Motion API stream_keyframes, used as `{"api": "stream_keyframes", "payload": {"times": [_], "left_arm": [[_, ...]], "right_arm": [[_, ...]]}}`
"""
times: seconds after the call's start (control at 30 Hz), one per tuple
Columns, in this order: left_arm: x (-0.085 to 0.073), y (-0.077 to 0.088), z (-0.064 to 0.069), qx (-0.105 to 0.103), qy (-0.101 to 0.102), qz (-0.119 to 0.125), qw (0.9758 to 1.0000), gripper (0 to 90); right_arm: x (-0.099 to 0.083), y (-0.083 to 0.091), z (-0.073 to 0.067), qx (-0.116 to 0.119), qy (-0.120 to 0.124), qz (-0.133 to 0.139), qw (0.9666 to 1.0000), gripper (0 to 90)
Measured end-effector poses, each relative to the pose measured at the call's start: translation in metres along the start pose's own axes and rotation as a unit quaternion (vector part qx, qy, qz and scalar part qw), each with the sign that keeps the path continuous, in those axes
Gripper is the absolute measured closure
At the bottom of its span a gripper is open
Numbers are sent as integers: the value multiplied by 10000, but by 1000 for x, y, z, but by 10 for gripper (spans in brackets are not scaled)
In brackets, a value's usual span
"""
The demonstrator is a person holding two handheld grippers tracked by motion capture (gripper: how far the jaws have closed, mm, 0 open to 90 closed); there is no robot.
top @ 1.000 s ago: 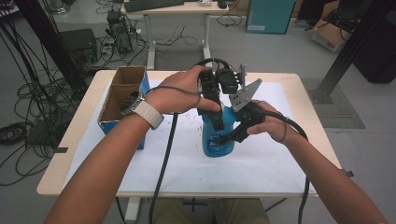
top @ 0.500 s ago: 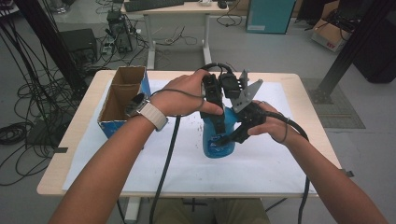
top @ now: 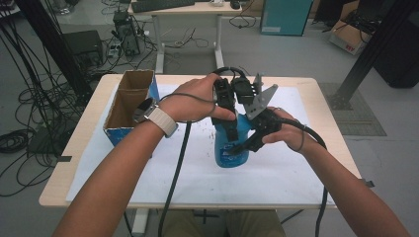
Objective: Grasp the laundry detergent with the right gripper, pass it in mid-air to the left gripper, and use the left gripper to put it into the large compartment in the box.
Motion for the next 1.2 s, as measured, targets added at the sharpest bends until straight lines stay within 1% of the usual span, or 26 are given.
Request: {"api": "stream_keyframes", "payload": {"times": [0.03,0.07,0.1,0.13,0.2,0.23,0.3,0.37,0.4,0.43,0.53,0.57,0.73,0.77,0.83,0.93,0.97,1.0,1.03,1.13,1.17,1.2], "left_arm": [[0,0,0,-7,-14,-4,10000,272],[0,-1,0,-17,16,-15,10000,275],[0,-1,0,-30,-5,-31,10000,279],[0,-1,0,-39,0,-41,10000,289],[0,-1,0,-27,-10,-38,10000,300],[0,-1,0,-68,-17,-21,10000,321],[0,-1,0,-80,-16,-14,10000,339],[0,-1,1,-103,-31,-21,9999,351],[0,-1,1,-76,-55,-33,10000,361],[-1,-1,2,-57,-50,-36,10000,361],[-1,-1,2,-59,-48,-54,10000,363],[-1,-1,2,-15,-81,-52,10000,364],[0,0,3,-24,-41,-74,10000,367],[0,0,3,20,-59,-50,10000,368],[0,0,3,48,-44,-43,10000,370],[0,1,4,62,-66,-81,9999,371],[0,0,4,84,-92,-78,9999,371],[0,1,5,90,-103,-162,9998,371],[0,0,6,133,-100,-163,9997,372],[0,1,6,125,-91,-140,9998,372],[0,1,6,138,-83,-134,9998,372],[0,1,6,125,-75,-144,9998,372]], "right_arm": [[0,0,0,-3,16,-5,10000,434],[0,0,0,-5,29,-11,10000,434],[0,1,0,46,36,-37,10000,434],[-1,1,2,54,124,-43,9999,434],[-1,1,3,38,203,-51,9998,434],[-1,1,3,51,188,-46,9998,434],[-1,0,1,109,52,-14,9999,434],[-1,0,1,116,25,0,9999,434],[0,-2,0,61,-81,12,9999,434],[0,-2,-1,78,-120,26,9999,434],[0,-3,0,89,-79,51,9999,434],[0,-3,0,74,-72,48,9999,434],[0,-3,-1,61,-68,41,9999,435],[0,-3,-1,53,-73,49,9999,435],[0,-2,-2,48,-125,30,9999,435],[0,-2,-3,12,-126,15,9999,435],[0,-3,-2,-16,-83,1,10000,435],[-1,-2,2,-91,123,-62,9999,435],[0,-2,4,-150,305,-63,9994,435],[0,-2,4,-162,301,-75,9994,435],[0,-2,3,-139,235,-84,9996,435],[0,-2,3,-151,254,-80,9995,435]]}}
Point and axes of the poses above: each handheld gripper's, and its own axes: y roughly backward along the jaws, x roughly out of its top, z roughly to its right, the point moved 2 cm from there along -y, roughly forward along the jaws, and after that the axes turned 15 degrees about x, right-handed, at the moved point
